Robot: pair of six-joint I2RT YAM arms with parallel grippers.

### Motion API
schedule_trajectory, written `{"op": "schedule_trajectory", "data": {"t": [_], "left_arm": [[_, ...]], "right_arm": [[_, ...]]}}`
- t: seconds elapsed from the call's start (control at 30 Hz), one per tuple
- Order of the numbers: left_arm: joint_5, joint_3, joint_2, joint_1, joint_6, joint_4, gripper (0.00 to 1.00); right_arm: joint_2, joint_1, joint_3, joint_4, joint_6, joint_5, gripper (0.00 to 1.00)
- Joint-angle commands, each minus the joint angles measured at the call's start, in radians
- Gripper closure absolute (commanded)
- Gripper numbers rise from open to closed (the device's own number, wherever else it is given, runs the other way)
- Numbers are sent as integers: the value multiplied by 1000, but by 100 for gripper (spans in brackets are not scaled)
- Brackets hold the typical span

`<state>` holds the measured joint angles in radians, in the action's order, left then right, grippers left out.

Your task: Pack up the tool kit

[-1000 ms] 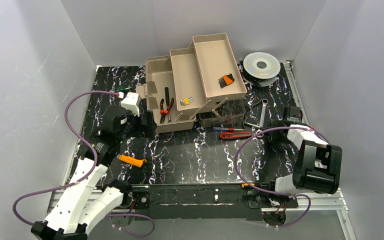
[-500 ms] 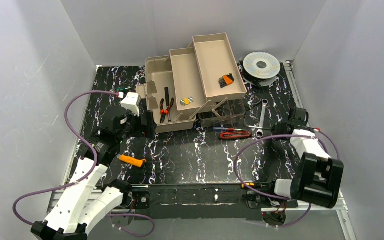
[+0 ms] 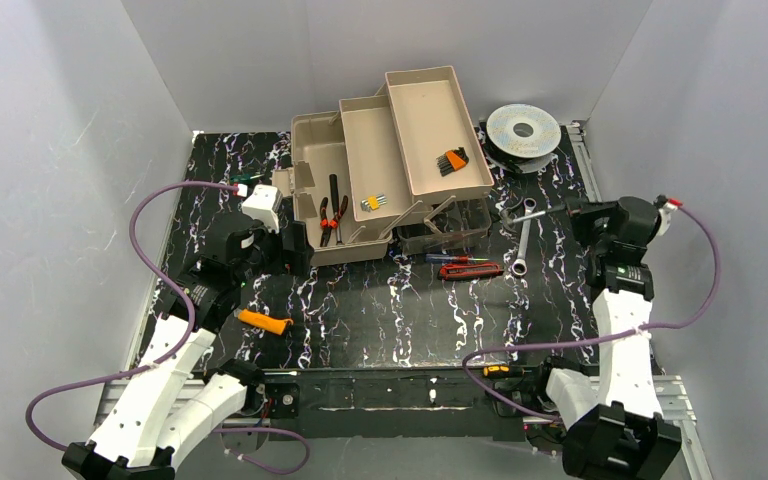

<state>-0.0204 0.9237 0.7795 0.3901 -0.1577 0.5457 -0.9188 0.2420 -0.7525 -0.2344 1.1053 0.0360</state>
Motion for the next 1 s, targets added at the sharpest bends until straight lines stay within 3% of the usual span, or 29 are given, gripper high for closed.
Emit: {"op": "schedule_trajectory", "data": {"t": [0.0,0.2,0.43,0.67,0.83,0.97], "left_arm": [[-4,-9,-9,-4,3,-13,2],[3,-8,-10,-5,1,-15,2],[2,-9,-6,-5,1,-14,2],[-6,-10,-3,-5,3,-15,2],[-6,-8,1,-6,2,-15,2],[-9,-11,3,-7,3,-15,2]], "right_arm": [[60,3,-87,253,-135,-205,99],[-52,-29,-213,495,-179,-468,99],[-409,-257,-693,247,-397,-678,99],[-700,-544,-1071,55,-592,-685,99],[-871,-675,-1324,-110,-790,-553,99],[-971,-720,-1436,-180,-866,-443,99]]}}
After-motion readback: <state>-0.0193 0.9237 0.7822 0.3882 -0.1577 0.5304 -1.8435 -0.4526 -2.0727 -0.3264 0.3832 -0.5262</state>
